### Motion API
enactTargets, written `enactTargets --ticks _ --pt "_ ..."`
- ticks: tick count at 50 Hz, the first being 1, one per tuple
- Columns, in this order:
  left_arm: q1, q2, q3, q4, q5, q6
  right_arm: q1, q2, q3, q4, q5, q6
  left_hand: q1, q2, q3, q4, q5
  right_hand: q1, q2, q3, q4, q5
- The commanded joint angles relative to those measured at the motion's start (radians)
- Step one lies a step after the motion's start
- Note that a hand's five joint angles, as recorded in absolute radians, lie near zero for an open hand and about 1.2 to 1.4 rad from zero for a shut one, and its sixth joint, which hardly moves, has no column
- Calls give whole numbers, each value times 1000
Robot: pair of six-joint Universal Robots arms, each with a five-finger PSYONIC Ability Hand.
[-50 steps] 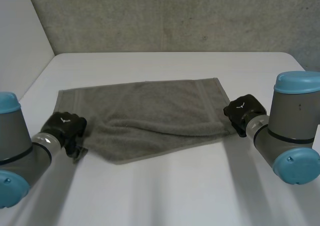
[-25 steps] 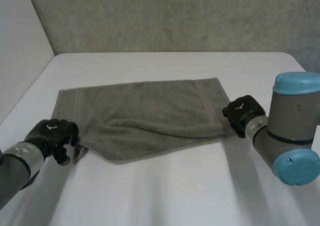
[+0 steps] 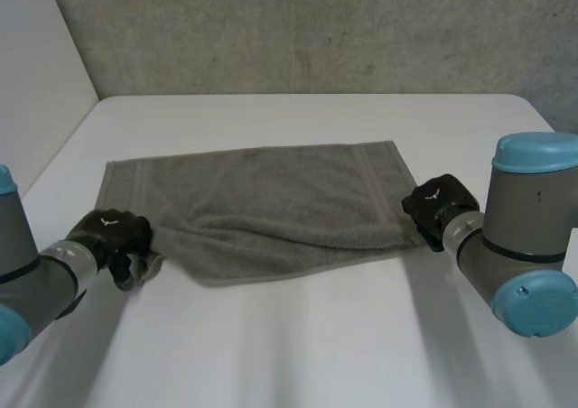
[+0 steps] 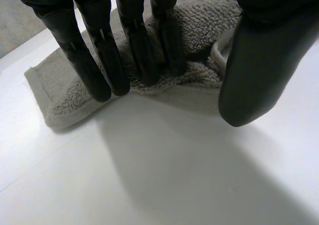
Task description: Fold the towel.
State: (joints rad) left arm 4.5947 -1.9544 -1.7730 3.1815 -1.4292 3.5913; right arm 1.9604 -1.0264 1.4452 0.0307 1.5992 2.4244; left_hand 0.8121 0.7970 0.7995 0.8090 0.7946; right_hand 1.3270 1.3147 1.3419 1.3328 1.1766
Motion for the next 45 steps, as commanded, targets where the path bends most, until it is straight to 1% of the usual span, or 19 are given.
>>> enactTargets --ticks 1,7,14,16,18,34,45 --pt "-19 -44 44 0 -2 0 0 0 3 0 -1 -4 -126 -111 -113 -123 -283 69 82 54 63 45" --pt "-20 -55 61 2 0 -3 0 6 3 0 -1 -5 -129 -114 -116 -126 -286 69 82 54 63 45" --pt "-28 -57 61 6 0 -3 0 15 4 0 -1 -7 -188 -172 -175 -184 -345 69 82 54 63 45" --pt "-31 -58 61 8 1 -5 0 19 4 0 -1 -8 -249 -234 -236 -246 -406 69 82 54 63 45" --pt "-36 -60 63 8 1 -5 0 19 4 0 -1 -8 -264 -249 -251 -261 -421 69 82 54 63 45" --pt "-56 -75 79 8 3 -6 0 35 6 0 -1 -8 -255 -240 -242 -252 -412 69 82 54 63 45" --pt "-56 -123 124 8 1 -5 0 37 6 0 -2 -8 -226 -211 -213 -223 -383 69 82 54 63 45"
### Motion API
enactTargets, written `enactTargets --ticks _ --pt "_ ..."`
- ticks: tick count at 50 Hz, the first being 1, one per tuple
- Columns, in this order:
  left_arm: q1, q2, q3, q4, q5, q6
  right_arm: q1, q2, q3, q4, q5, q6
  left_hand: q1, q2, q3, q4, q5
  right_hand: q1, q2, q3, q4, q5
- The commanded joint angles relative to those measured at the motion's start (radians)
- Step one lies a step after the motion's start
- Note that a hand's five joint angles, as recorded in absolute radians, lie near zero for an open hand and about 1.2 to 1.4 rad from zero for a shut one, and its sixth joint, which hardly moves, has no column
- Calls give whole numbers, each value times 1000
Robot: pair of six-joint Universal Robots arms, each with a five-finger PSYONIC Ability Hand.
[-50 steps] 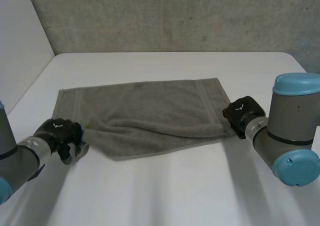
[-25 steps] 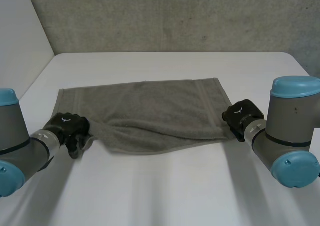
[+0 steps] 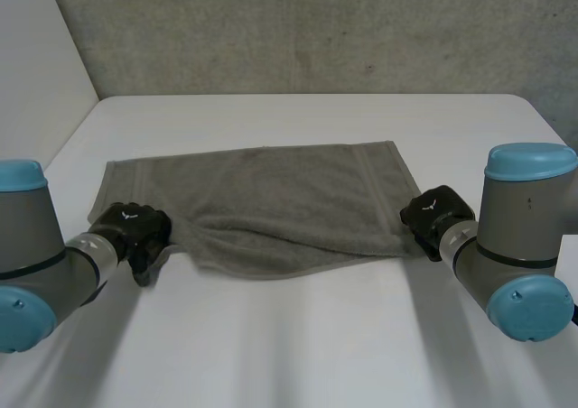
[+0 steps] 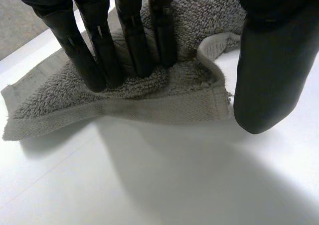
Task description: Fold the towel.
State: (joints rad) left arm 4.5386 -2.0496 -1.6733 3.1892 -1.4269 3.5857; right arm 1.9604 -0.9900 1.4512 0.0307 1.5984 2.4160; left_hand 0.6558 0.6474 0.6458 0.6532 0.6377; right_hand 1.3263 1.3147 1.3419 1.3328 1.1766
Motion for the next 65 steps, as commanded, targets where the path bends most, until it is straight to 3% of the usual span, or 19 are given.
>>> enactTargets --ticks 1,8,14,19,21,35,46,53,60,65 --pt "0 -33 29 0 0 1 0 1 0 0 -1 0 -61 -52 -51 -58 -217 70 82 54 63 45" --pt "0 -53 41 0 0 1 0 1 0 0 -1 0 -22 -14 -12 -20 -179 70 82 54 63 45" --pt "0 -58 47 15 0 -1 0 1 0 0 -1 0 160 168 170 162 3 70 82 54 63 45" --pt "0 -53 47 43 -1 -1 0 1 0 0 0 0 477 485 487 479 320 70 82 54 63 45" --pt "0 -44 49 55 -1 -2 0 1 0 0 0 0 731 739 741 733 574 70 82 54 63 45" --pt "19 49 49 54 -1 -18 -18 -30 -25 18 0 0 740 749 750 743 584 70 82 54 63 45" --pt "106 324 53 46 13 -100 -110 -299 -129 189 -48 11 740 749 750 743 584 70 82 54 63 45" --pt "131 434 128 -6 94 -189 -167 -421 -282 371 -98 11 740 749 750 743 584 70 82 54 63 45" --pt "132 393 202 -98 112 -189 -178 -388 -376 520 -124 -5 740 749 750 743 584 70 82 54 63 45" --pt "114 227 277 -163 109 -177 -170 -256 -414 568 -140 -57 740 749 750 743 584 70 82 54 63 45"
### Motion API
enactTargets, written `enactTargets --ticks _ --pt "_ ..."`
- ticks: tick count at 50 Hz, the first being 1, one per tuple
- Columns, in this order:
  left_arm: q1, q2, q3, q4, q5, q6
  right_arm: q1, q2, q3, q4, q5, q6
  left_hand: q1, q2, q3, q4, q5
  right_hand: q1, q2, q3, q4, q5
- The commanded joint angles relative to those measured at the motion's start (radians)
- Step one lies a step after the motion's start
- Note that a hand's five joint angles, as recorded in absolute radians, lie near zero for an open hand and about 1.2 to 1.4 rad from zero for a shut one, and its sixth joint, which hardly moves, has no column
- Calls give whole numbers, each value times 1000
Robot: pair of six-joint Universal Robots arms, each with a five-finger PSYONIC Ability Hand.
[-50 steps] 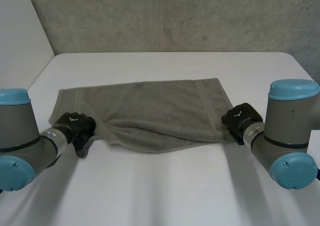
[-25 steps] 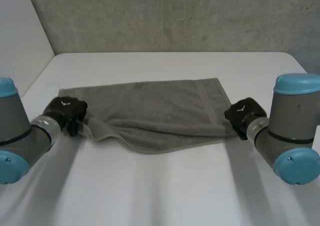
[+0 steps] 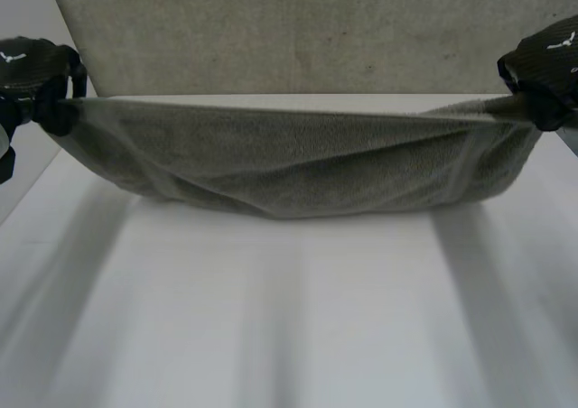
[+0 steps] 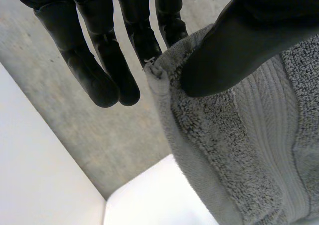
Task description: Fold the towel.
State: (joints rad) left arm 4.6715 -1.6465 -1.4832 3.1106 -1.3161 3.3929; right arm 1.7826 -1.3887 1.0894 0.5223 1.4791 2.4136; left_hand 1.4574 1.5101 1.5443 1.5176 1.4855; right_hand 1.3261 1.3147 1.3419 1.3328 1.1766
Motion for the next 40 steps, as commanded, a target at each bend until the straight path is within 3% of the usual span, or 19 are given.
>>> enactTargets --ticks 1,8,12,16,20,21,22,24,25,27,29,32,36,40 --pt "-25 -230 125 -114 -6 19 11 184 -74 77 -10 -74 -61 -114 -148 -121 -264 70 82 54 63 45" --pt "-99 -467 363 -262 -14 28 32 376 -243 74 4 -93 -61 -114 -148 -121 -264 70 82 54 63 45" --pt "-152 -597 619 -342 -46 36 78 534 -493 59 55 -86 -61 -114 -148 -121 -264 70 82 54 63 45" --pt "-172 -627 787 -334 -78 17 109 625 -687 7 92 -108 -61 -114 -148 -121 -264 70 82 54 63 45" --pt "-209 -613 929 -163 -103 -82 145 681 -873 -210 130 -84 -61 -114 -148 -121 -264 70 82 54 63 45" --pt "-214 -586 920 -85 -109 -154 165 665 -862 -314 150 -35 -61 -114 -148 -121 -264 70 82 54 63 45" --pt "-214 -585 920 -84 -109 -155 166 665 -862 -315 150 -34 -61 -114 -148 -121 -264 70 82 54 63 45" --pt "-200 -486 844 67 -112 -307 179 563 -756 -479 168 112 -61 -114 -148 -121 -264 70 82 54 63 45" --pt "-200 -486 844 68 -112 -308 179 562 -755 -479 168 113 -61 -114 -148 -121 -264 70 82 54 63 45" --pt "-163 -391 702 213 -107 -397 176 423 -573 -548 130 212 -61 -114 -148 -121 -264 70 82 54 63 45" --pt "-148 -356 637 274 -103 -417 167 369 -495 -558 91 214 -61 -114 -148 -121 -264 70 82 54 63 45" --pt "-146 -331 525 339 -100 -406 152 349 -381 -550 14 187 -61 -114 -148 -121 -264 70 82 54 63 45" --pt "-146 -328 402 338 -91 -374 158 344 -286 -512 -5 150 -61 -114 -148 -121 -264 70 82 54 63 45" --pt "-143 -332 221 345 -62 -230 159 347 -157 -461 -3 78 -61 -114 -148 -121 -264 70 82 54 63 45"
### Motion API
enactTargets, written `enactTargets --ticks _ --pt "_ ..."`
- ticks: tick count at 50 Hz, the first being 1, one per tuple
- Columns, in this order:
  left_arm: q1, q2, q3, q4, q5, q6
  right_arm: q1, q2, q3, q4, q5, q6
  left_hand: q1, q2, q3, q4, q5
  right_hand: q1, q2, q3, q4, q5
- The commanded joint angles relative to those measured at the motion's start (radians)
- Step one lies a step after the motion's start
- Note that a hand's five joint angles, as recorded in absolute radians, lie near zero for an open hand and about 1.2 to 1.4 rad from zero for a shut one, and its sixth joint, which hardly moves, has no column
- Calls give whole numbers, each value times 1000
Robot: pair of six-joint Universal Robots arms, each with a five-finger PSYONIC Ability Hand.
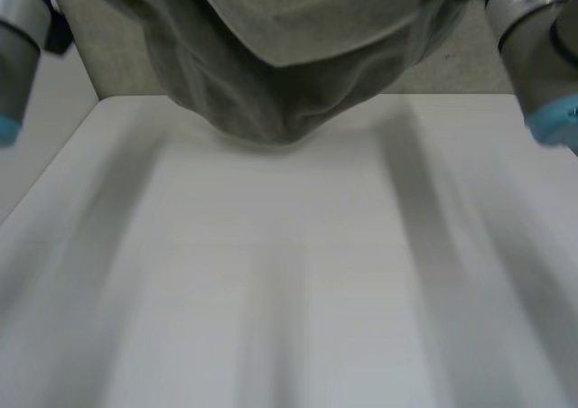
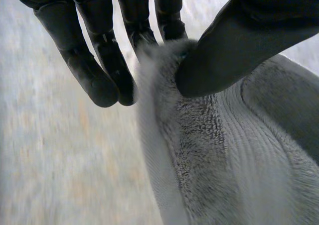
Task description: Fold the towel.
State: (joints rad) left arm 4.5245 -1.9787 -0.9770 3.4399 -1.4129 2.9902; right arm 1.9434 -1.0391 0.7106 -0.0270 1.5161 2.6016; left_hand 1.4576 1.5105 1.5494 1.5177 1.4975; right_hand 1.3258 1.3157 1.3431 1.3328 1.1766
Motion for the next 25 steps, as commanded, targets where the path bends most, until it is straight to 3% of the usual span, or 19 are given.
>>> enactTargets --ticks 1,9,18,25 --pt "8 -2 -342 19 46 235 -4 2 262 96 -40 -138 -61 -114 -153 -121 -276 70 81 53 63 45" --pt "16 -5 -560 30 80 449 -9 8 472 173 -36 -241 -61 -114 -153 -121 -276 70 81 53 63 45" --pt "54 47 -717 30 83 497 -24 -38 604 254 -8 -236 -61 -114 -153 -121 -276 70 81 53 63 45" --pt "143 170 -842 30 175 497 -90 -61 658 380 -17 -227 -61 -114 -153 -121 -276 70 81 53 63 45"
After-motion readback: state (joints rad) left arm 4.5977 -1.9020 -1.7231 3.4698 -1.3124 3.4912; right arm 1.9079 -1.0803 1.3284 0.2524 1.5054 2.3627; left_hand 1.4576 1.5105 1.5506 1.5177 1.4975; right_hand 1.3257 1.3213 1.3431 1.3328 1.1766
